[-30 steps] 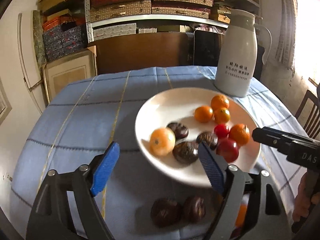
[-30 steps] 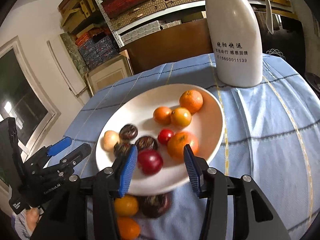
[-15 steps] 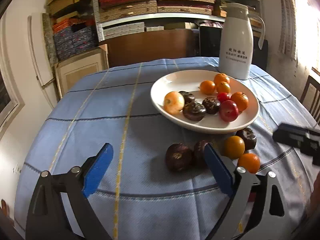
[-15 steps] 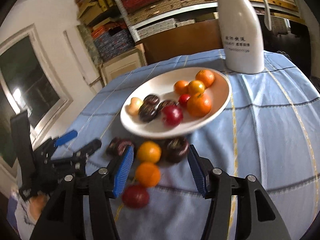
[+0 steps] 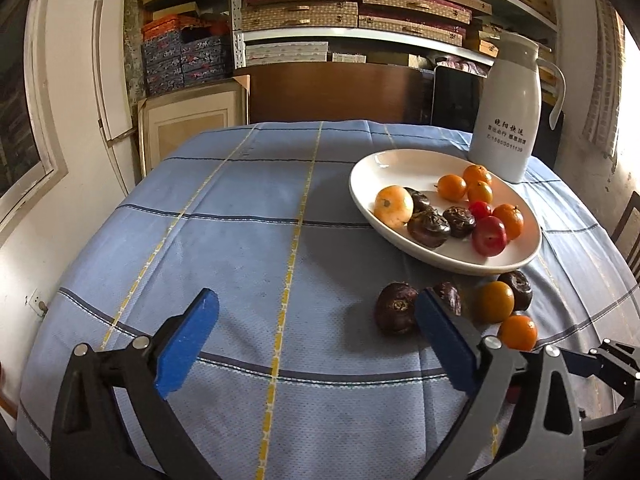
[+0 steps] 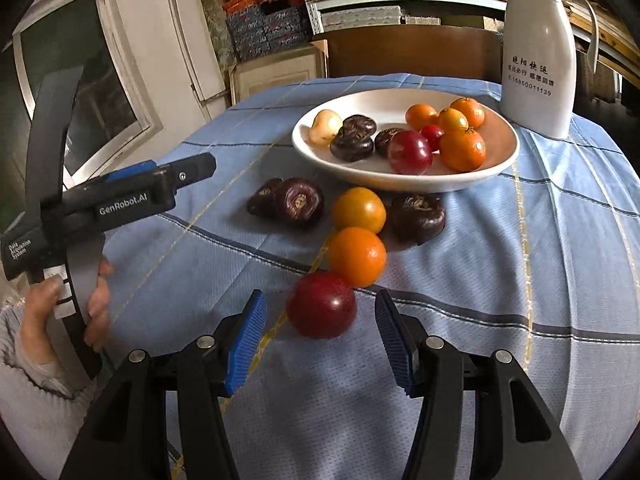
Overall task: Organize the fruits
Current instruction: 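Withdraw the left gripper to the pile while the right gripper grasps a red fruit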
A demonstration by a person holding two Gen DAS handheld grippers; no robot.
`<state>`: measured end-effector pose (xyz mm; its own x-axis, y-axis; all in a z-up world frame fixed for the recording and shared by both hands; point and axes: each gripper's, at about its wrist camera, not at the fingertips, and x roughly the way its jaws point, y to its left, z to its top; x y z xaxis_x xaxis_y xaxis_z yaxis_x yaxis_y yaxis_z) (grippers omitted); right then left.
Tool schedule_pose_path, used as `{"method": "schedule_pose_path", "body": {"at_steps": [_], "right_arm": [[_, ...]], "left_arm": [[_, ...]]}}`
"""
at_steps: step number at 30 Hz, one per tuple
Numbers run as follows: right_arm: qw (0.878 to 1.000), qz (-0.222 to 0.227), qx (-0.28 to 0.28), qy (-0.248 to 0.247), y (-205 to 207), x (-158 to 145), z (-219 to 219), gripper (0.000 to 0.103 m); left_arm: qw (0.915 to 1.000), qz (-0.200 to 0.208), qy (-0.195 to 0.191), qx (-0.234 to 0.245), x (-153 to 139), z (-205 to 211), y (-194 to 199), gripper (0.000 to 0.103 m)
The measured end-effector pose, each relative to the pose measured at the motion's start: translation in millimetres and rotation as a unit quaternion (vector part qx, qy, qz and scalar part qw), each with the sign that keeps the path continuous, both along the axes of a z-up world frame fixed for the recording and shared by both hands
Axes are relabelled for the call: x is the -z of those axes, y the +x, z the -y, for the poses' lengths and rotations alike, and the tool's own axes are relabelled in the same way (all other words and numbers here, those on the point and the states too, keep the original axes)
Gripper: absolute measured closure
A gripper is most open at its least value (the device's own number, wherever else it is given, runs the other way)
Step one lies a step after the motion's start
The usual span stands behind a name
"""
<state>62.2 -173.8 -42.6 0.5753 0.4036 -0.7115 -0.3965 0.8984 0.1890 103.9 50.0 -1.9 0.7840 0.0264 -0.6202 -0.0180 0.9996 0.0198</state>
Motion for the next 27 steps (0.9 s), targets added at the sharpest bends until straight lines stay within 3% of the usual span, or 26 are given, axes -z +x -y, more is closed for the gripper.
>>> {"method": "schedule_pose_path", "body": {"at_steps": [6,12,14,16,22,27], "right_arm": [[1.0,-0.011,-0.006,0.001,3,5,-3,0.046],[1.0,-0.027,-0.008,0.002,11,9,-7,0.053],[0.999,-0.035,-0.004,0.007,15,12,-5,0.064],[0.999,-0.041,-0.003,0.015,17,12,-3,0.064],[0.999,-0.032,-0.001,0.018,14,7,2,0.065],[0.998,-0.013,0.039,0.037,15,-7,27,0.065]], "left_arm": [[0.9999,-0.002,0.009,0.01,1,7,1,0.006],[0.9997,-0.007,0.016,0.016,3,12,2,0.006],[0.9996,-0.007,0.018,0.02,4,13,2,0.006],[0.9993,-0.006,0.023,0.029,5,18,0,0.006],[0.9957,-0.002,0.068,0.063,11,43,-2,0.006],[0.9875,0.017,0.117,0.104,17,70,-7,0.006]]}}
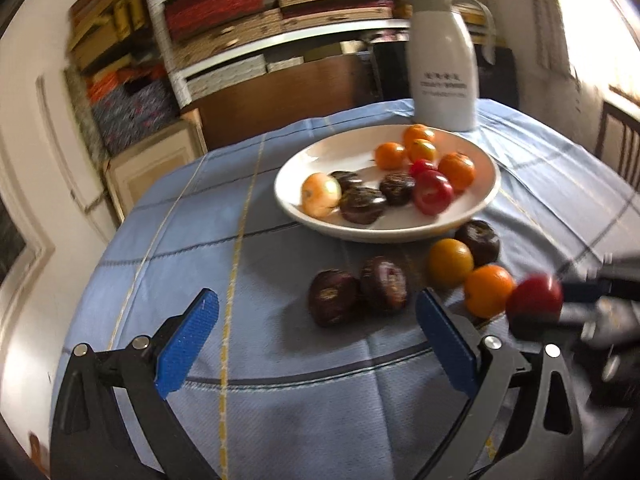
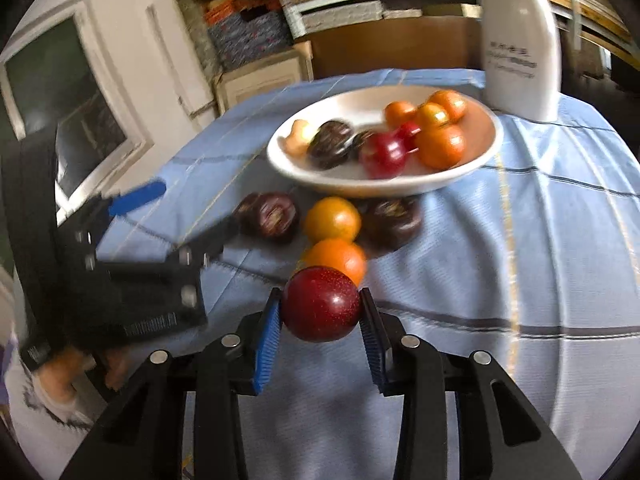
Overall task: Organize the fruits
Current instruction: 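Withdraw the left gripper to the pile while the right gripper grasps a red fruit, then grasp a dark brown fruit with the left gripper while the right gripper holds the red fruit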
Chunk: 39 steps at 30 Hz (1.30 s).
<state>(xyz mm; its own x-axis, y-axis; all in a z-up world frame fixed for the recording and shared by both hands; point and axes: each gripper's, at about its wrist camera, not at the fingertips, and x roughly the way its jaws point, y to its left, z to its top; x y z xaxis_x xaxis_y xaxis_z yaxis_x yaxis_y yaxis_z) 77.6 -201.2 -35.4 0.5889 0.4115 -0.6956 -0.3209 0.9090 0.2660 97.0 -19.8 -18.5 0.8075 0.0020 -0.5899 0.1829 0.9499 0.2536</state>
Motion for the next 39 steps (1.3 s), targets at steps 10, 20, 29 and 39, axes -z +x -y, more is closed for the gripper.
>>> {"method": "schedule_pose_path", "body": {"at_steps": [10,20,29,39], "right_arm": [[0.998,-0.003,0.043,0.045,9,-6,32,0.065],[0.998,-0.005,0.048,0.049,10,-6,35,0.064],[0.997,-0.007,0.05,0.052,10,-6,36,0.064],[0.997,-0.007,0.047,0.053,11,-6,34,0.064]], "left_arm": [[0.9939,-0.049,-0.001,0.098,13,26,15,0.054],[0.9901,-0.047,-0.021,0.131,9,33,21,0.068],[0.9927,-0.044,0.001,0.113,12,28,25,0.076],[0.9906,-0.076,-0.031,0.109,18,17,36,0.076]]}}
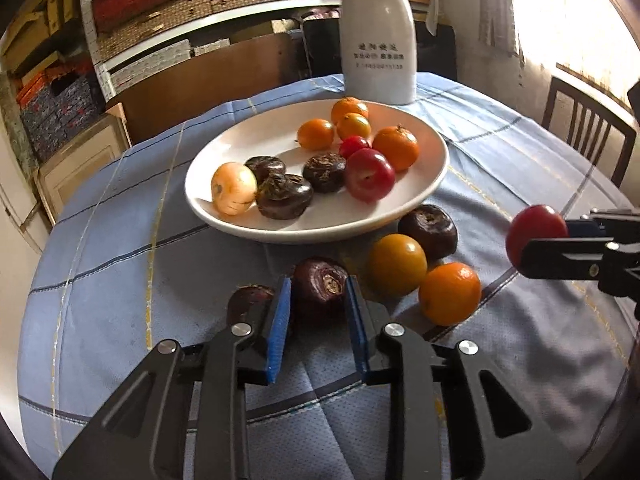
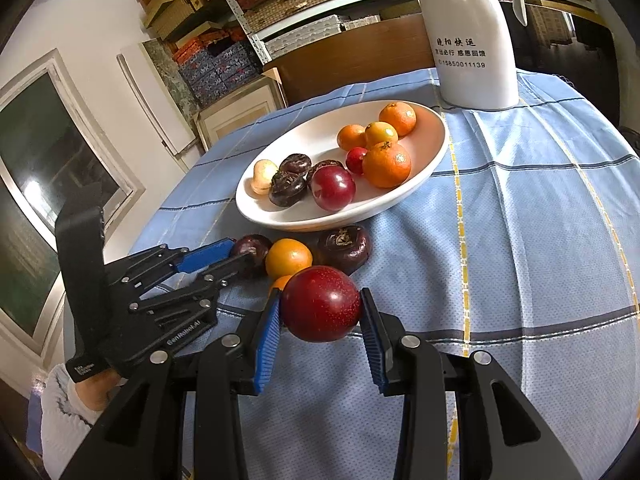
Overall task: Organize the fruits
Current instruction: 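Grasp a dark brown fruit with the left gripper while the right gripper holds the red fruit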
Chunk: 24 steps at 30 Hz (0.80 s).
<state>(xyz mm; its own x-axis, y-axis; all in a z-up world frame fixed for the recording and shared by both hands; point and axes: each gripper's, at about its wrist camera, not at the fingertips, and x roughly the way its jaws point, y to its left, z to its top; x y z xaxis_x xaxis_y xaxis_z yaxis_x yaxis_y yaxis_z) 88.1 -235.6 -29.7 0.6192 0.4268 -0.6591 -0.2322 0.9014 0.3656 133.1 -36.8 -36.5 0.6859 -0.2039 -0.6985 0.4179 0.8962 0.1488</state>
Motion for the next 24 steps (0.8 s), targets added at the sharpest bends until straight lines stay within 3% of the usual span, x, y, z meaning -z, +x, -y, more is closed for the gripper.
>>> {"method": "schedule_pose_path", "body": {"at_steps": [3,11,16,24], "right_arm": [[1.0,-0.001,-0.001,0.001,0,-1,0,0.064],[1.0,-0.002,-0.001,0.001,0,0,0,0.064],[1.0,-0.003,0.001,0.002,1,1,1,0.064],[1.0,-0.005,0.004,0.004,2,2,2,0.064]], "left_arm": [[0.9999,-0.008,0.007,0.012,3,5,2,0.066],[0.9994,-0.015,0.017,0.025,7,14,1,0.065],[0.9984,-0.028,0.042,0.027,14,24,7,0.057],[0.9992,-0.03,0.023,0.011,11,19,11,0.063]]}}
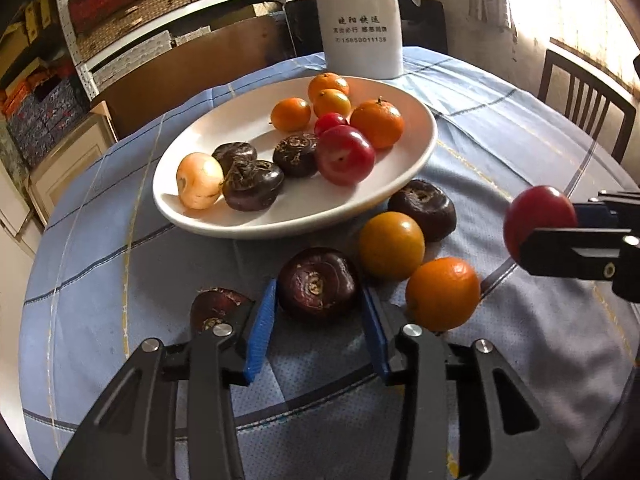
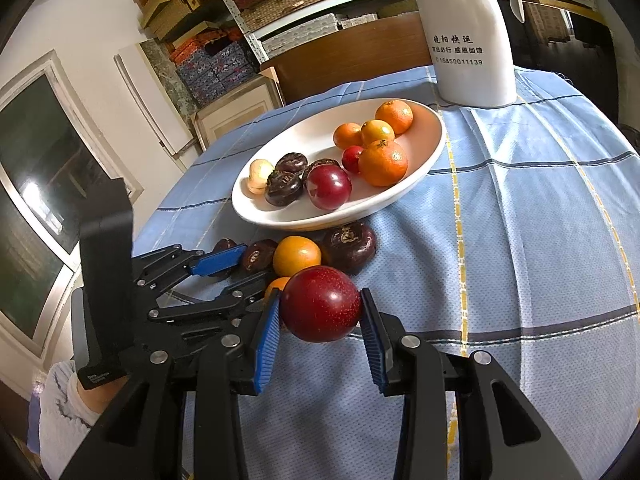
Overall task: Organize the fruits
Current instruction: 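Grasp a dark brown fruit with the left gripper while the right gripper holds the red fruit, then place both held fruits on the white plate and open both grippers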
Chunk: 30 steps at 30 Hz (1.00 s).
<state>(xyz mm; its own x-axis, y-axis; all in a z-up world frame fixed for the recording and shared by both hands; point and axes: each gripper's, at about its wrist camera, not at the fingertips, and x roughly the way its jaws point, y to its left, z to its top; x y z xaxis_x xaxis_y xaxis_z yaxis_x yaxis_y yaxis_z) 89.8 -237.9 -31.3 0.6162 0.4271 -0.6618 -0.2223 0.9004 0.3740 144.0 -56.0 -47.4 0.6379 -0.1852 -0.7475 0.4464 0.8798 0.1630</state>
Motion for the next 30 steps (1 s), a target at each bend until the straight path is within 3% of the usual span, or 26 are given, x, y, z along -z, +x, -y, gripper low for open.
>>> {"method": "schedule_pose_path", "body": {"at_steps": [6,14,21,30], "right_arm": [[1.0,0.0,0.004,0.004,1,0,4,0.064],[1.0,0.005,0.012,0.012,1,-2,10,0.064],[1.0,0.012,0.013,0.019,17,-16,12,0.064],[0.999,0.005,0.04,0.021,100,-27,9,0.065]], "left_arm": [[0.9997,0.018,-0.014,-0.003,-11,-7,-20,0.063],[0.9965,0.051,-0.061,-0.025,-39,-25,-38,0.063],[0.9934,0.05,-0.085,-0.058,-57,-32,-5,0.063],[0.992,0.04,-0.091,-0.078,-52,-18,49,0.063]]}}
